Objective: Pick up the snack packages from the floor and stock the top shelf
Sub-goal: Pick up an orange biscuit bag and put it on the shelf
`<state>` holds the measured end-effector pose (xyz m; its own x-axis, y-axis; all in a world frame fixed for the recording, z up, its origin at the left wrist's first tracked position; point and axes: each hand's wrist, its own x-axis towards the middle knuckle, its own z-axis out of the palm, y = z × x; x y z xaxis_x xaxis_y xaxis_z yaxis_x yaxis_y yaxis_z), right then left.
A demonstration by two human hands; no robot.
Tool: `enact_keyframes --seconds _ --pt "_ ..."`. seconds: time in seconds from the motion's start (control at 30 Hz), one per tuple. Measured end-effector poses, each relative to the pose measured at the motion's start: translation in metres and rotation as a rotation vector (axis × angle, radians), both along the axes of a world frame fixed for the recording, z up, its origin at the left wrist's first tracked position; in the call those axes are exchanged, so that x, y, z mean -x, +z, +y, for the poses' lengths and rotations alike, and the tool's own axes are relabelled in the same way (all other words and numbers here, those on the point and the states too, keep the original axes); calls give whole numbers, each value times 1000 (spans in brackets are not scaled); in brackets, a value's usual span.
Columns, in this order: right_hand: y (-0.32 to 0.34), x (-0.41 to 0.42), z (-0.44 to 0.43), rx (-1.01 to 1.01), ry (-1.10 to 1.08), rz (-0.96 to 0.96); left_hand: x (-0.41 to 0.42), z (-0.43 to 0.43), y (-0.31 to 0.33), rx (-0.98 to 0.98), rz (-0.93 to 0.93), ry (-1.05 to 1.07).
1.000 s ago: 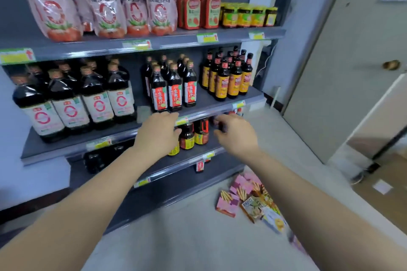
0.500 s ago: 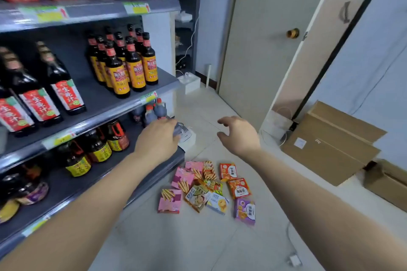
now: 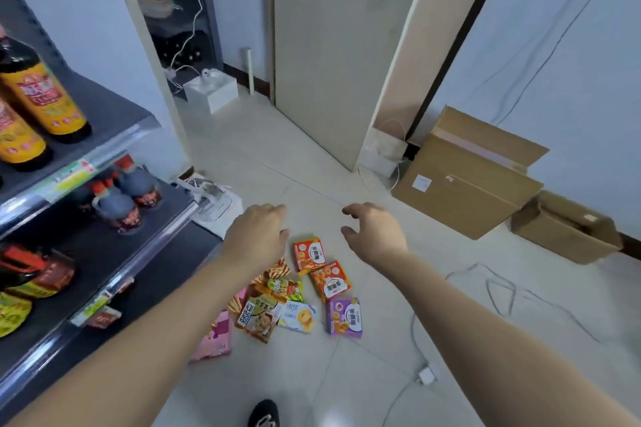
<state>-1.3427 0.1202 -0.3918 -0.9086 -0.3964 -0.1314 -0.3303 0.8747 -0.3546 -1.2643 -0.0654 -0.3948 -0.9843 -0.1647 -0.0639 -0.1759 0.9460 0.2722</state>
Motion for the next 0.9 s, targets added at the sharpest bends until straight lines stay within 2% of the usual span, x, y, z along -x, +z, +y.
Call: enact_keyframes --seconds 0.2,0.4,0.67,0.9 --pt "-63 80 20 -61 -44 -137 85 25 -62 -64 -148 -14" --pt "-142 165 44 -135 4 -241 167 54 -141 -80 -224 22" --pt "-299 239 69 -186 -74 -424 238 79 -300 -158 -369 25" --pt "-483 261 79 -225 -157 -571 259 77 -483 -114 -521 -21"
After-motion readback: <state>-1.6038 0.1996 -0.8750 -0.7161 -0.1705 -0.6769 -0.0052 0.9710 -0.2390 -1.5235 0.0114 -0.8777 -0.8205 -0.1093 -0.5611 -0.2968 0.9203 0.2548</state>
